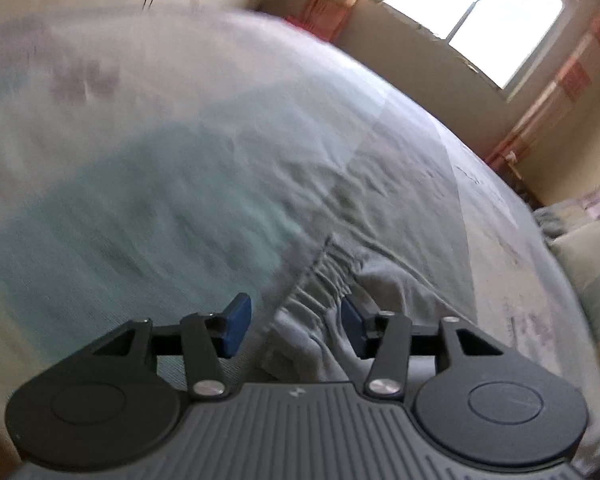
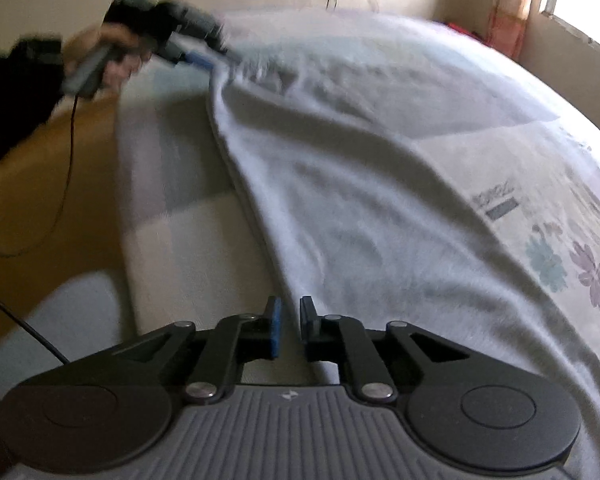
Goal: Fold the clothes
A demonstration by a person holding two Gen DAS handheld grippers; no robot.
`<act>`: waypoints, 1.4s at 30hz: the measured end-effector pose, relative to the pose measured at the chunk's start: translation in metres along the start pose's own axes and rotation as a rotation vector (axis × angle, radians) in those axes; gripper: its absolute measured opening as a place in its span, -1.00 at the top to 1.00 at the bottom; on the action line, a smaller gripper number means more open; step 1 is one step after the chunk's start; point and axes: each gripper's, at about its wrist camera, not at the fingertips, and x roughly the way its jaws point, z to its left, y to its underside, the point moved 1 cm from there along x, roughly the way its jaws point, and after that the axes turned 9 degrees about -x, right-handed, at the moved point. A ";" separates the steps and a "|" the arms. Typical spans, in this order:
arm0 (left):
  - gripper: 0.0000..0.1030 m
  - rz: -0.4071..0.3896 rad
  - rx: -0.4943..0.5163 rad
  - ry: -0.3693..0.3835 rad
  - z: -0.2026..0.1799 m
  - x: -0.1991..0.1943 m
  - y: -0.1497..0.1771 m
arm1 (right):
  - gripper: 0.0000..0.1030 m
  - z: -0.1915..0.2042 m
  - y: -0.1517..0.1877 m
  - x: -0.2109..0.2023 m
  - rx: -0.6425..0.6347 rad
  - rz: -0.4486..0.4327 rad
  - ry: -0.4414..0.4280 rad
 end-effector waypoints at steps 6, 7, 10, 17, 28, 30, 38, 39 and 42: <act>-0.21 0.037 0.227 0.095 -0.065 0.007 0.006 | 0.55 -0.044 -0.032 0.027 0.065 -0.014 0.108; -0.22 0.061 0.254 0.115 -0.079 0.018 0.011 | 0.53 -0.051 -0.038 0.038 0.084 -0.014 0.109; -0.23 0.140 0.306 0.153 -0.109 0.055 0.025 | 0.53 -0.065 -0.048 0.073 0.136 -0.002 0.105; -0.29 0.126 0.239 0.130 -0.092 0.086 0.038 | 0.47 -0.040 -0.013 0.068 0.169 0.031 0.063; -0.38 0.053 0.457 0.153 -0.124 0.036 0.088 | 0.23 -0.036 -0.020 0.044 0.140 0.052 0.075; -0.39 0.066 0.475 0.170 -0.124 0.029 0.105 | 0.17 -0.039 -0.032 0.047 0.112 0.024 0.114; -0.55 0.176 0.470 0.151 -0.107 0.010 0.142 | -0.03 -0.042 -0.011 0.066 0.163 0.061 0.125; -0.56 0.186 0.474 0.153 -0.108 0.008 0.139 | -0.11 -0.042 -0.006 0.063 0.187 0.058 0.113; -0.56 0.185 0.456 0.181 -0.109 0.004 0.126 | -0.17 -0.045 -0.005 0.057 0.199 0.073 0.091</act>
